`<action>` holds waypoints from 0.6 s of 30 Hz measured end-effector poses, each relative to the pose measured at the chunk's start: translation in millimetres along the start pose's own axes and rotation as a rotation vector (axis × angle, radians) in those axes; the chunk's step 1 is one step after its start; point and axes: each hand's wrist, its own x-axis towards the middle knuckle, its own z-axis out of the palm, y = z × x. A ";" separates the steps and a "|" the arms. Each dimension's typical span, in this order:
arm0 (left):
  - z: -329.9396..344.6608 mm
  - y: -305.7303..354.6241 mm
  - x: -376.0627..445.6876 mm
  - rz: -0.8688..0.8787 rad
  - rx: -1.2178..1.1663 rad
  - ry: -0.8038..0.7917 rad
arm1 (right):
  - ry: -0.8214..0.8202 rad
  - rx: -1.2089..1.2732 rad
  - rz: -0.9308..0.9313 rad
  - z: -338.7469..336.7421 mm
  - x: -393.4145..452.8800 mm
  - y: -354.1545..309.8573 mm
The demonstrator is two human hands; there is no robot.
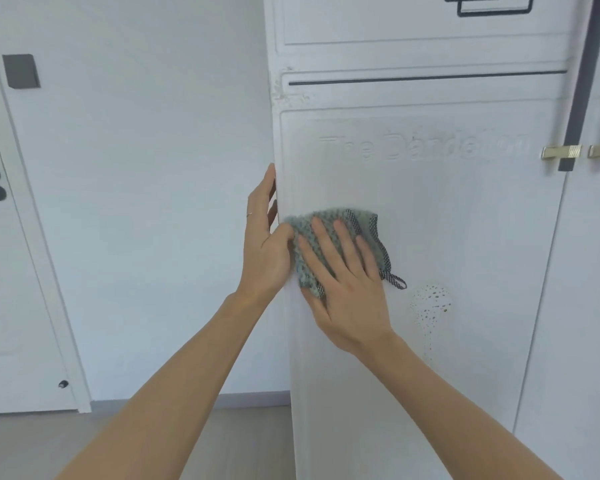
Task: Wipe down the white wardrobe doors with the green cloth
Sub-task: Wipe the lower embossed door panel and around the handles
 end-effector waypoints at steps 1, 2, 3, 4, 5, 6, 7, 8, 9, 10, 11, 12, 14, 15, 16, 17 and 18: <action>-0.9 -2.4 -6.5 -0.007 0.004 0.001 | -0.028 -0.014 -0.035 4.3 -15.0 1.3; -0.9 -4.1 -12.9 -0.014 -0.010 0.009 | -0.056 -0.024 -0.079 7.9 -29.7 2.8; -0.3 -5.0 -17.5 -0.017 -0.033 0.024 | -0.079 -0.030 -0.133 10.9 -41.8 4.9; 1.0 -5.3 -20.1 -0.016 -0.050 0.042 | -0.093 -0.030 -0.183 12.3 -50.0 7.4; 2.4 -4.7 -21.3 -0.020 -0.056 0.057 | -0.098 -0.022 -0.214 11.9 -53.9 10.3; 3.0 -3.8 -21.6 -0.025 -0.056 0.076 | -0.093 -0.008 -0.222 9.7 -52.0 14.5; 2.5 -3.6 -21.0 -0.032 -0.053 0.093 | -0.078 0.007 -0.199 6.1 -44.4 18.8; 1.5 -3.5 -20.8 -0.035 -0.049 0.106 | -0.052 0.021 -0.150 0.7 -31.9 22.9; 0.3 -3.8 -21.3 -0.039 -0.043 0.115 | -0.014 0.033 -0.090 -5.8 -15.3 26.4; -0.8 -4.3 -22.1 -0.045 -0.037 0.118 | 0.022 0.039 -0.034 -12.0 3.2 29.1; -1.7 -4.8 -23.3 -0.053 -0.030 0.124 | 0.046 0.040 0.003 -17.6 21.7 31.4; -1.7 -5.8 -25.6 -0.061 -0.021 0.125 | 0.056 0.033 0.027 -21.9 36.9 32.1; -2.5 -9.6 -30.7 -0.068 -0.005 0.125 | 0.062 0.012 0.048 -25.6 55.1 28.8; -2.6 -11.3 -33.3 -0.072 0.002 0.121 | 0.064 0.006 0.053 -24.6 56.5 24.9; -2.5 -14.4 -36.6 -0.074 0.012 0.121 | 0.059 0.006 0.049 -22.0 51.4 20.3; -1.5 -17.5 -39.7 -0.073 0.020 0.125 | 0.047 0.012 0.028 -17.6 41.0 16.0; 0.1 -20.7 -43.0 -0.076 0.022 0.128 | 0.027 0.020 -0.002 -11.4 24.9 11.3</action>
